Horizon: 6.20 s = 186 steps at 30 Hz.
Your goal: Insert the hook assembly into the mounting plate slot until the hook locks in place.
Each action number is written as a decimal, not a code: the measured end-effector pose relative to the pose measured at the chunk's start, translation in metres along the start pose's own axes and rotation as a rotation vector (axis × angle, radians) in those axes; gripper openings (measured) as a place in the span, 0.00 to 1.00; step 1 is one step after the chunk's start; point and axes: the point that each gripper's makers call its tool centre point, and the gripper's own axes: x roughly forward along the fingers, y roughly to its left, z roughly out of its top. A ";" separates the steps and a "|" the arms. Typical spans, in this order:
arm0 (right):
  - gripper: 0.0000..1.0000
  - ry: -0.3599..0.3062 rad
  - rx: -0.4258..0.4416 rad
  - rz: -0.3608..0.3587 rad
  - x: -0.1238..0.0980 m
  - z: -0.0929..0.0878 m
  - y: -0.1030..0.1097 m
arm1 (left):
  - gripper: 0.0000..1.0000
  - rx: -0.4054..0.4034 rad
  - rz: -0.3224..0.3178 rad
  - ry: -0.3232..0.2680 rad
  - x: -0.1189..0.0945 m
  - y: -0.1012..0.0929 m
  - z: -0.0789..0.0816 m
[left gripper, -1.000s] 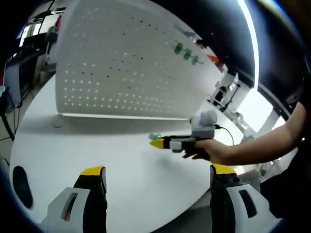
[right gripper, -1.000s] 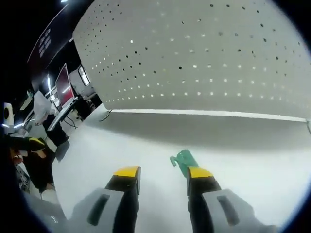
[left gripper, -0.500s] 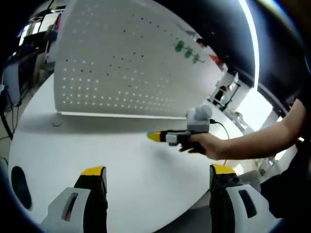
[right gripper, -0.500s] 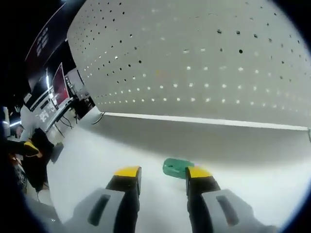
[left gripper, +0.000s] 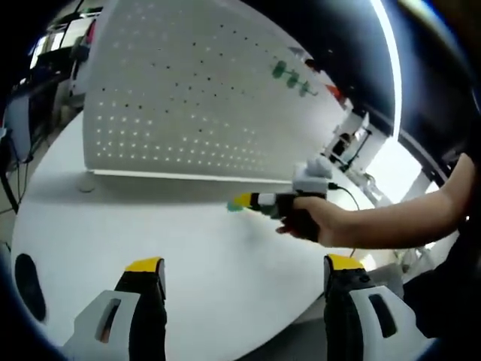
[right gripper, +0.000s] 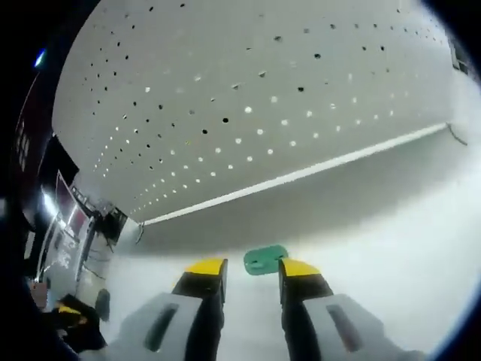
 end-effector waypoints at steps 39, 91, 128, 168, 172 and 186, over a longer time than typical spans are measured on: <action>0.02 0.039 -0.041 0.085 -0.018 0.008 0.013 | 0.86 0.017 -0.024 0.010 0.004 -0.005 0.002; 0.00 -0.198 -0.398 0.530 -0.219 0.018 0.206 | 0.58 0.140 -0.063 -0.103 -0.002 -0.062 0.078; 0.03 -0.247 -0.416 0.565 -0.249 0.013 0.225 | 0.02 0.175 -0.136 -0.185 -0.029 -0.094 0.085; 0.02 -0.311 -0.231 0.600 -0.270 0.027 0.229 | 0.01 0.351 -0.083 -0.323 -0.044 -0.117 0.112; 0.01 -0.308 -0.243 0.601 -0.269 0.026 0.230 | 0.01 0.347 -0.071 -0.319 -0.044 -0.115 0.110; 0.00 -0.295 -0.293 0.571 -0.262 0.024 0.218 | 0.06 0.255 -0.129 -0.248 -0.033 -0.116 0.097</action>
